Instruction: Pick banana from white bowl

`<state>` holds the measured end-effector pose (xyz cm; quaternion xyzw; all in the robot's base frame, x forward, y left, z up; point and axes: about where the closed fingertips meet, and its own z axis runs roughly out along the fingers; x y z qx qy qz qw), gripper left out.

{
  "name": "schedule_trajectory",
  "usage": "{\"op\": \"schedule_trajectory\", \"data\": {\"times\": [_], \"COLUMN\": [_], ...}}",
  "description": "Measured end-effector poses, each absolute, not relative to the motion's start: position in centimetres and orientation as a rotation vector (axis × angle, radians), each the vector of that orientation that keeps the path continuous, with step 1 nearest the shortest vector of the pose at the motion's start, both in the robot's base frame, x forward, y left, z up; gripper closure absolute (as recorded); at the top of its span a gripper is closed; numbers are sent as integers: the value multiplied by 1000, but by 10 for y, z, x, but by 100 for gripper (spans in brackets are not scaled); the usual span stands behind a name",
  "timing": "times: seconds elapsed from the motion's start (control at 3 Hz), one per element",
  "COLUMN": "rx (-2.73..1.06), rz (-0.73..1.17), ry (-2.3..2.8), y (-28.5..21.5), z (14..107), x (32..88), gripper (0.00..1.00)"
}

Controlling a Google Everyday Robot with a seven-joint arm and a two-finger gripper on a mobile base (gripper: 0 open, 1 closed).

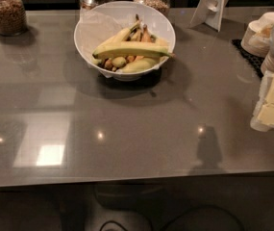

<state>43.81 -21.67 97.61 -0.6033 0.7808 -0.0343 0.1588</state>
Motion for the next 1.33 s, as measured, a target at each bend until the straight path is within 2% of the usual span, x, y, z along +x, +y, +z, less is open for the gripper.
{"op": "schedule_trajectory", "data": {"times": [0.67, 1.33], "rx": [-1708, -1604], "rz": [-96, -19], "ry": [2195, 1946], "y": [-210, -151], "z": [979, 981], "x": [446, 530], "gripper": [0, 0]}}
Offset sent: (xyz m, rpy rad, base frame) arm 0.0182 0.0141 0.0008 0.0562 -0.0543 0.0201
